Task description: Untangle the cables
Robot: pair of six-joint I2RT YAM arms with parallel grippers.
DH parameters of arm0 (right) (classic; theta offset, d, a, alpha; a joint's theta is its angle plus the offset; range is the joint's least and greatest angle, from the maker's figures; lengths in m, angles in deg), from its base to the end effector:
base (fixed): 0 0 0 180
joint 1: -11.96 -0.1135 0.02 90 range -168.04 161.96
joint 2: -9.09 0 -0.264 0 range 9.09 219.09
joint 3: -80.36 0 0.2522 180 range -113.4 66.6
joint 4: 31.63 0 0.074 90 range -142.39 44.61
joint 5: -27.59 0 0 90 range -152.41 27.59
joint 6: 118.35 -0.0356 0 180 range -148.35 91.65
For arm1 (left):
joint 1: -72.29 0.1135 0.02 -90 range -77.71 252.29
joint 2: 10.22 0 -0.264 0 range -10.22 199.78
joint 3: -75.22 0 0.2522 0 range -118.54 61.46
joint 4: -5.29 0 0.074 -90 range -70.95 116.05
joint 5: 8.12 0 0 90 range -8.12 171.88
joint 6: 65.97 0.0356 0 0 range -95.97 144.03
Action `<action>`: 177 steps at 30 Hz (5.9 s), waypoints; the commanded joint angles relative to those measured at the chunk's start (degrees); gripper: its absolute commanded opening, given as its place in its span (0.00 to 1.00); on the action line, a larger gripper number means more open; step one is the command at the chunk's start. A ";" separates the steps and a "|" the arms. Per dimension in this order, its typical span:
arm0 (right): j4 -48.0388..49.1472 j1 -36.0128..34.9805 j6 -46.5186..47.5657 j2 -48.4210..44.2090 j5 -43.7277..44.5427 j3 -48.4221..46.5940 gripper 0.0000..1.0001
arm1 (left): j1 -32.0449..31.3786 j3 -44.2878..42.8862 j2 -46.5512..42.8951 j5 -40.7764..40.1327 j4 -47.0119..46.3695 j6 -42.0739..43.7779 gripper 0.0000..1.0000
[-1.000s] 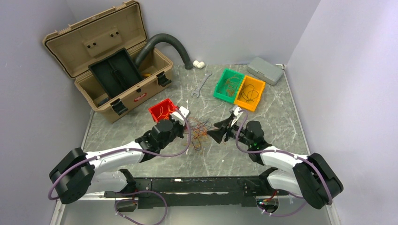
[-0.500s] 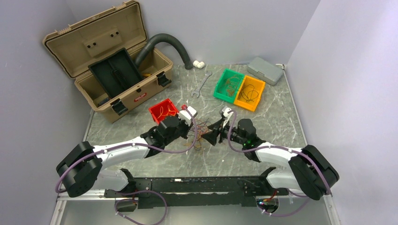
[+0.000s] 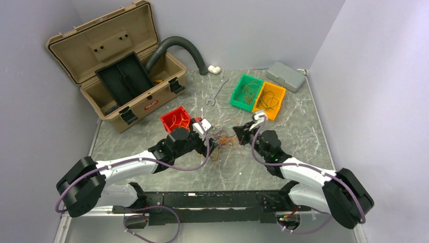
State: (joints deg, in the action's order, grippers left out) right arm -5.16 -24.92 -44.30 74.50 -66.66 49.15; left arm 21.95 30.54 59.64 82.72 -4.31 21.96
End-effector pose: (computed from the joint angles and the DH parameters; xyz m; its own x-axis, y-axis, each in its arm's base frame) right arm 0.1802 0.1385 0.1971 -0.2841 0.1295 -0.9500 -0.6024 0.7468 0.2819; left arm 0.1674 -0.2027 0.2246 -0.1994 0.1840 -0.9625 0.7721 0.6343 -0.0387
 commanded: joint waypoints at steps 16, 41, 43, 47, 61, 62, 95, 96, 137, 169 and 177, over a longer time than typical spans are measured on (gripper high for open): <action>-4.20 2.74 -7.33 -6.38 28.34 1.99 0.00 | -0.52 -10.79 11.30 21.47 6.81 4.33 0.70; -23.15 3.50 -20.70 -5.38 55.17 -2.48 0.00 | -0.45 -13.63 9.36 21.76 9.88 -1.90 0.00; -31.73 4.70 -28.41 -5.89 61.35 -3.77 0.00 | 1.17 -11.45 2.26 18.20 10.21 -5.90 0.00; -44.28 7.13 -43.44 -11.14 68.66 -2.85 0.00 | 5.71 -14.51 -11.24 1.52 22.05 -14.62 0.00; -20.14 7.73 -11.52 -22.10 47.62 3.96 0.30 | 17.84 -26.65 -15.73 13.44 36.06 -16.27 0.00; -15.45 7.71 -7.10 -22.54 40.31 5.32 0.42 | 17.77 -27.39 -14.78 16.61 35.52 -15.99 0.00; 6.96 -1.65 4.53 -5.83 -27.97 0.81 0.79 | 8.92 -54.98 -2.20 28.85 41.32 -17.08 0.00; 6.97 -1.79 4.47 -6.20 -27.33 0.79 0.81 | 8.87 -55.49 -2.27 29.02 41.19 -17.50 0.00; -45.76 -3.37 -40.17 -37.09 54.65 6.13 0.00 | 13.10 -59.23 -15.86 -22.36 55.67 -6.39 0.00; -34.88 0.91 -10.83 -27.52 36.99 -3.04 0.00 | 16.73 -54.69 -4.01 -13.34 57.81 -6.86 0.00; -33.35 0.94 -9.76 -26.88 35.17 -3.00 0.00 | 18.25 -46.30 -3.99 -16.21 56.33 -9.24 0.00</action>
State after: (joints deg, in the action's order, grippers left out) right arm -42.23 -24.12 -55.90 47.20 -29.86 48.21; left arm 39.08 -18.57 55.51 68.34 53.53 14.20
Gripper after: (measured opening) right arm 0.027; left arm 0.011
